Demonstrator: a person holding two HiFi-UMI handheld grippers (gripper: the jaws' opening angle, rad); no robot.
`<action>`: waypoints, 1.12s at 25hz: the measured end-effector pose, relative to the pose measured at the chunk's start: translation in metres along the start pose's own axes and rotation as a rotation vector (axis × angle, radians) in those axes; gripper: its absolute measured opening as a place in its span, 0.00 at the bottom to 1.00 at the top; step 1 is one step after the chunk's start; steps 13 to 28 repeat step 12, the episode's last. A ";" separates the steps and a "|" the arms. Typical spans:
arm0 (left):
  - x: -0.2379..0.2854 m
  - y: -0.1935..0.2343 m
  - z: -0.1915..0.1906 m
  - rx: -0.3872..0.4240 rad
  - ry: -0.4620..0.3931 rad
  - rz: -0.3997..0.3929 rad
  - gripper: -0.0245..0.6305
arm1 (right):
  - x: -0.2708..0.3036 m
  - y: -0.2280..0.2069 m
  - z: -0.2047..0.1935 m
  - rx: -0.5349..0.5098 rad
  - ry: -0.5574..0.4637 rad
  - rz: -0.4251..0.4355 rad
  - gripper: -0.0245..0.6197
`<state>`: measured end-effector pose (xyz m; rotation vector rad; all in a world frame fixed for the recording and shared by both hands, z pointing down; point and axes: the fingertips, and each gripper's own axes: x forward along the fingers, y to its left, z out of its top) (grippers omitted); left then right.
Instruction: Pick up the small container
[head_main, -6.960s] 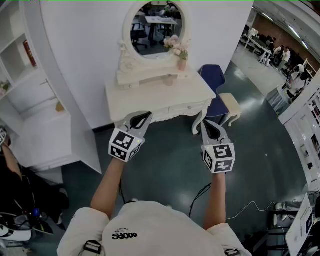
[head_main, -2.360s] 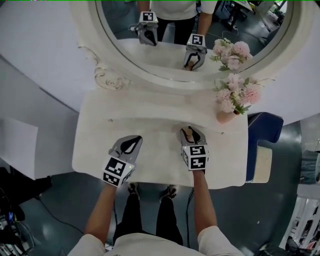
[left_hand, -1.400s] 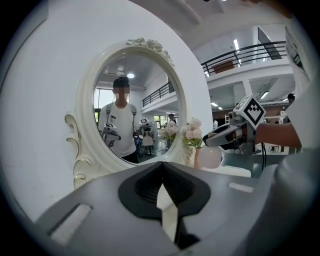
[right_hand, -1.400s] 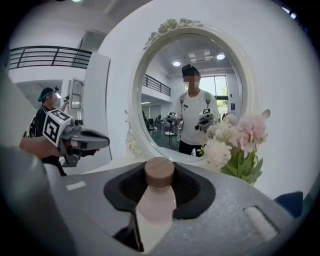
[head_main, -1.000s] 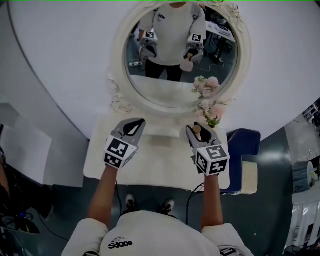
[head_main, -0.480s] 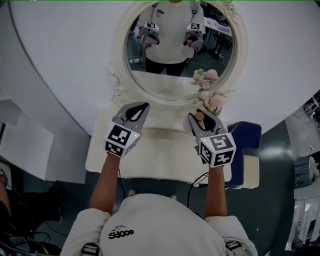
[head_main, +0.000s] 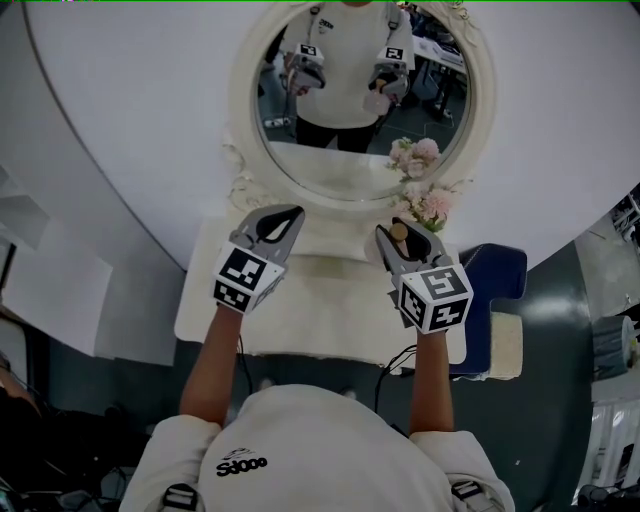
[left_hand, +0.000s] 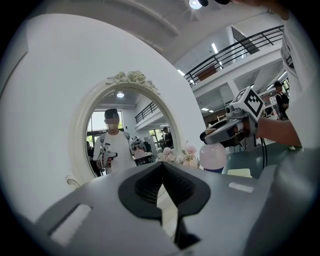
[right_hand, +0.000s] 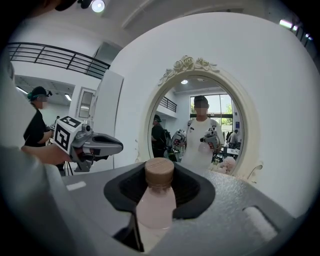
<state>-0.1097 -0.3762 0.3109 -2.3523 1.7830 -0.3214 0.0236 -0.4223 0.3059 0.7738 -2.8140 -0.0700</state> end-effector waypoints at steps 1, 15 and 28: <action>-0.001 -0.001 -0.002 -0.005 0.008 -0.002 0.07 | 0.000 0.001 0.000 0.000 0.000 0.001 0.24; -0.014 -0.003 -0.004 -0.014 0.008 0.018 0.07 | -0.004 0.010 -0.002 -0.002 0.000 0.016 0.24; -0.014 -0.003 -0.004 -0.014 0.008 0.018 0.07 | -0.004 0.010 -0.002 -0.002 0.000 0.016 0.24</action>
